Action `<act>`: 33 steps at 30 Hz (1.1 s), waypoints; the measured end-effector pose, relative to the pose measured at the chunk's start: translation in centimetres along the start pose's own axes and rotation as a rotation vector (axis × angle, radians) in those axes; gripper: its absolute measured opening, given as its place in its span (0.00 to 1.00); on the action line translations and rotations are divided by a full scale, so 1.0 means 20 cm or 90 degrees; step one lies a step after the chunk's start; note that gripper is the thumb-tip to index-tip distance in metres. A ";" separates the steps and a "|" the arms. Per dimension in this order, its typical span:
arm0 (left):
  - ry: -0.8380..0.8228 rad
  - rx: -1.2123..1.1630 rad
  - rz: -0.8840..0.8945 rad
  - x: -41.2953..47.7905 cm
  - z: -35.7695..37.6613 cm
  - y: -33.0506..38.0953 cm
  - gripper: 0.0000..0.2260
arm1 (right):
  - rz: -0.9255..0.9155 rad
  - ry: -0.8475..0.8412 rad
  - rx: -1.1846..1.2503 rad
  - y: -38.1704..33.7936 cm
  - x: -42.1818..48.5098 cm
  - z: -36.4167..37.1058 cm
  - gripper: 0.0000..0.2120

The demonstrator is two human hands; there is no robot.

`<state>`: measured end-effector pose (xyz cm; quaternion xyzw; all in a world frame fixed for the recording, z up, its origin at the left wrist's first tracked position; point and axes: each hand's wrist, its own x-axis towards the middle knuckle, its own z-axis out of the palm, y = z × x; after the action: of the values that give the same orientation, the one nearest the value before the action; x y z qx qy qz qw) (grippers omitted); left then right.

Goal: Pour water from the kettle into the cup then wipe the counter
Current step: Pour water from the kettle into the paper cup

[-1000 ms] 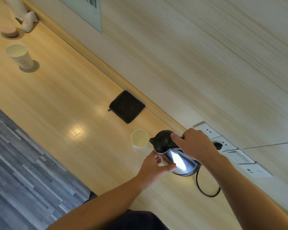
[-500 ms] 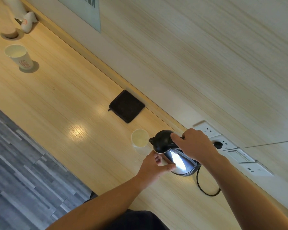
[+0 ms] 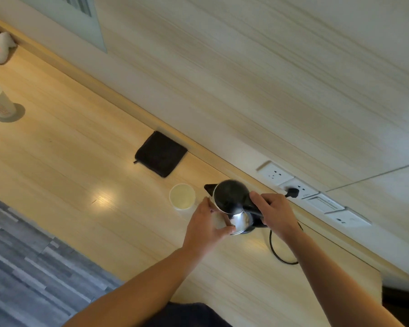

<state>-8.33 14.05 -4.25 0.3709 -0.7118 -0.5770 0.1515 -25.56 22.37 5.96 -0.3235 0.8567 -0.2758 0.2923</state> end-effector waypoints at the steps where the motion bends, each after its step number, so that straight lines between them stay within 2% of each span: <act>1: -0.005 0.035 0.020 0.02 0.01 0.02 0.33 | 0.007 0.027 0.031 0.05 -0.01 0.00 0.27; 5: -0.027 0.109 0.087 0.07 0.07 0.07 0.32 | 0.019 0.107 0.104 0.20 -0.04 -0.04 0.34; 12: -0.060 0.134 0.104 0.15 0.21 0.12 0.32 | 0.029 0.165 0.189 0.39 -0.03 -0.09 0.30; 20: -0.043 0.183 0.119 0.18 0.31 0.12 0.33 | 0.024 0.163 0.209 0.51 0.01 -0.12 0.23; 33: -0.028 0.208 0.108 0.12 0.35 0.08 0.37 | 0.033 0.148 0.235 0.62 0.01 -0.08 0.25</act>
<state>-15.10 17.44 -5.39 0.3169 -0.8279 -0.4465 0.1218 -31.60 30.64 -1.16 -0.2082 0.8276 -0.4558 0.2528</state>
